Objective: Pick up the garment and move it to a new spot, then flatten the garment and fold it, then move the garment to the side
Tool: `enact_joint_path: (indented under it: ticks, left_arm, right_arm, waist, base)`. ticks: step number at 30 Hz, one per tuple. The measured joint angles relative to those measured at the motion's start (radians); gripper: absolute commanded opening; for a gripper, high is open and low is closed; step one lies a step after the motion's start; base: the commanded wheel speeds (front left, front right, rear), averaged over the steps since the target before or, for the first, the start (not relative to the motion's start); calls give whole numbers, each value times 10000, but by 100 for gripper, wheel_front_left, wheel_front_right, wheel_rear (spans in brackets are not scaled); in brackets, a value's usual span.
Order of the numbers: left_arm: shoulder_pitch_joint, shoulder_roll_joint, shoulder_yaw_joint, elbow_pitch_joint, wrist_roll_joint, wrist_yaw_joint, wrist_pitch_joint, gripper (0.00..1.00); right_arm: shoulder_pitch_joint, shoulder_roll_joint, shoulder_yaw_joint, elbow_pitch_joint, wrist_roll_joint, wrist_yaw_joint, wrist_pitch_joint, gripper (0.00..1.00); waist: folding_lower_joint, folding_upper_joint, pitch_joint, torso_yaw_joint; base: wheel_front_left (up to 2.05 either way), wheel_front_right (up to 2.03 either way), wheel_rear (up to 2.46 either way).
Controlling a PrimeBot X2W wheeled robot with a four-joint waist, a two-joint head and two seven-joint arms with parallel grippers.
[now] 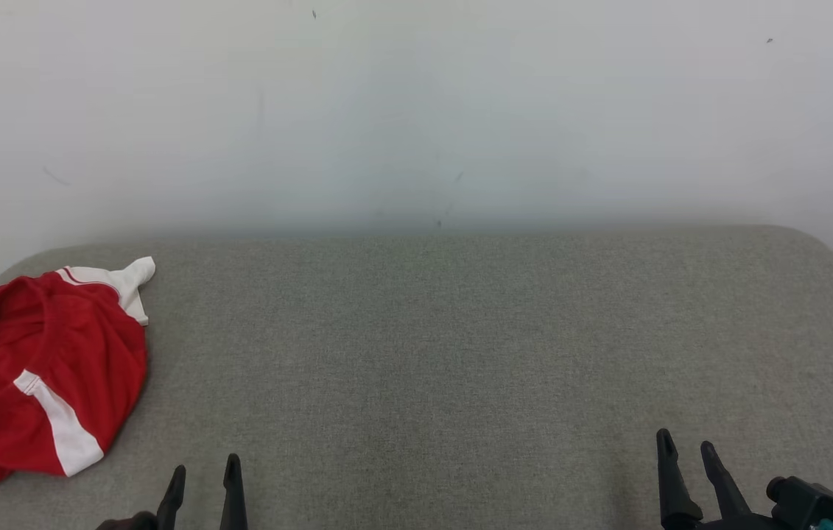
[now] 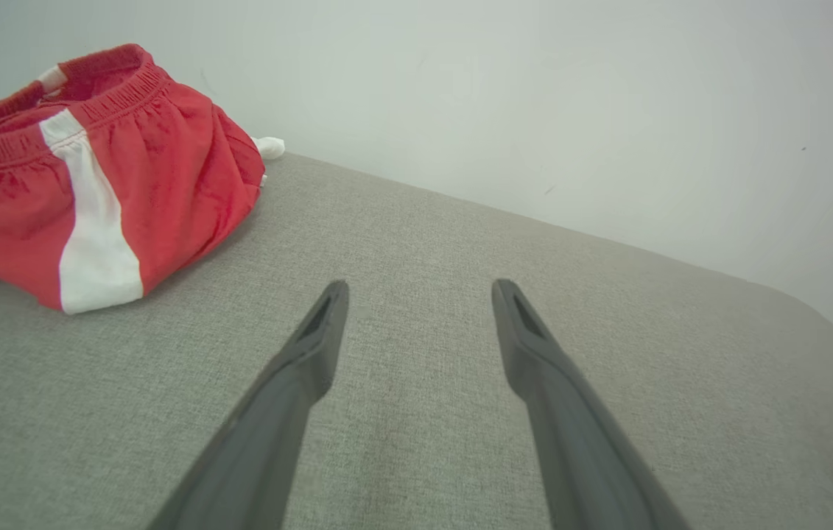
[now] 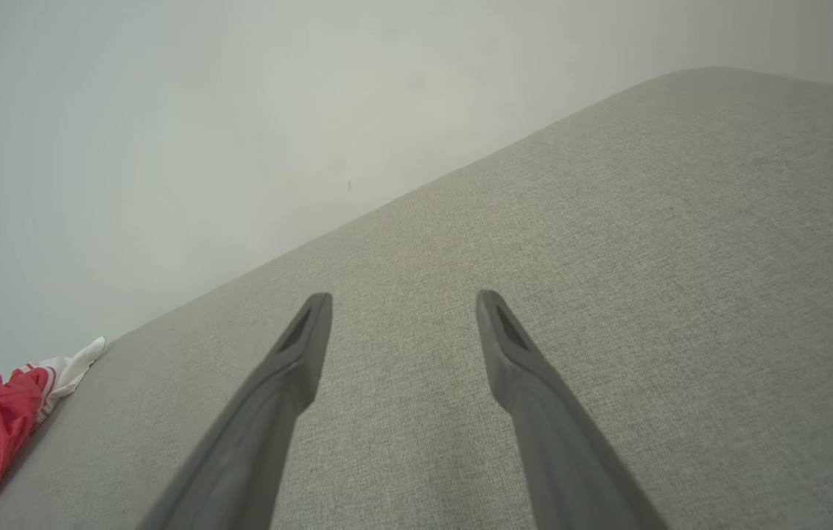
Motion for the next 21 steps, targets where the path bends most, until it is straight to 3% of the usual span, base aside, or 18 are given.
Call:
enact_joint_path:
  ticks: [12,21]
  left_arm:
    - [246,-19,234,-198,884,73,-228,100]
    - [430,-140,426,-111,1432,-211,-389,100]
  right_arm:
    - [132,-12,203,40,-1104,2,-222,100]
    - [200,-17,357,84,-1879,4,-326,100]
  waist:
    - [0,0,-152,-24]
    - [0,0,-256,-58]
  base:
    - [0,0,0]
    - [0,0,0]
